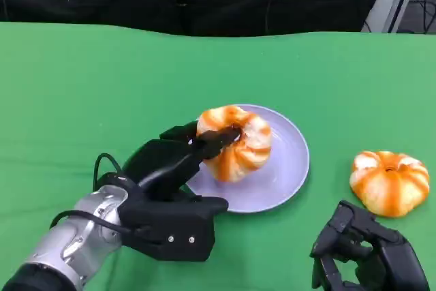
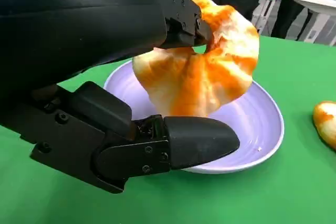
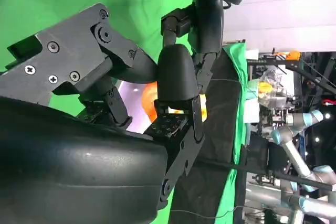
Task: Grasp the bread from the table and place it into the plate.
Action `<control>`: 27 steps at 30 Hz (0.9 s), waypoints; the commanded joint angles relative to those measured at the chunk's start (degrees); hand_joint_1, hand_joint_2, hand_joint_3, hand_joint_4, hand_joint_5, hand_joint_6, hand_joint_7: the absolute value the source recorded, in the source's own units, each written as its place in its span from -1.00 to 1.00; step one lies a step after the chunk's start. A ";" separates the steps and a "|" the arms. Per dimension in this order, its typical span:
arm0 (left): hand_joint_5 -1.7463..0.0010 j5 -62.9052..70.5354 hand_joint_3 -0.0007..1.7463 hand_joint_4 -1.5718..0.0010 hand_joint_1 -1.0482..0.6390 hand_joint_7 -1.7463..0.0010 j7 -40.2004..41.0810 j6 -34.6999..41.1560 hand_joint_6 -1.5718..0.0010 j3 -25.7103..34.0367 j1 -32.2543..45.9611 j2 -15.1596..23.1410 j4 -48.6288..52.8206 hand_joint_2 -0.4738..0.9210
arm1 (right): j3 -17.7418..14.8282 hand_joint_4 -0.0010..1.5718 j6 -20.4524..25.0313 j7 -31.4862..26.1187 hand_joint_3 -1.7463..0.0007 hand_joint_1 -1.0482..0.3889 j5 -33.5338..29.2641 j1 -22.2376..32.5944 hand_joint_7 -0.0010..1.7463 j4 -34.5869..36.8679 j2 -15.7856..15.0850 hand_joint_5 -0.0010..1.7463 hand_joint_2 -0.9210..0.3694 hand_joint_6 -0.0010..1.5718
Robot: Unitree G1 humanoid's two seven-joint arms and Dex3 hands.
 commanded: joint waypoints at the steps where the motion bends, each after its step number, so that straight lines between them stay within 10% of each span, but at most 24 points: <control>1: 1.00 -1.20 -0.15 1.00 -0.97 0.93 -1.19 -0.06 0.71 1.00 -0.36 0.56 -0.40 1.00 | -0.51 0.01 -0.39 -0.07 -0.27 0.22 0.66 0.22 0.77 -0.14 -0.62 1.00 -0.49 -0.06; 19: 0.94 -2.52 -0.25 0.63 -1.00 0.94 -3.16 3.48 -0.48 2.98 -5.98 -1.52 -0.04 1.00 | -0.24 0.02 -0.28 -0.60 -0.27 0.23 0.13 0.32 0.76 -0.45 -0.50 1.00 -0.52 -0.05; 27: 0.88 -1.90 -0.24 -0.15 -0.98 0.93 3.34 -1.25 -0.82 3.69 -6.37 -1.73 2.49 1.00 | -0.30 0.02 -0.03 -0.58 -0.27 0.24 0.19 0.39 0.76 -0.65 -0.67 1.00 -0.53 -0.05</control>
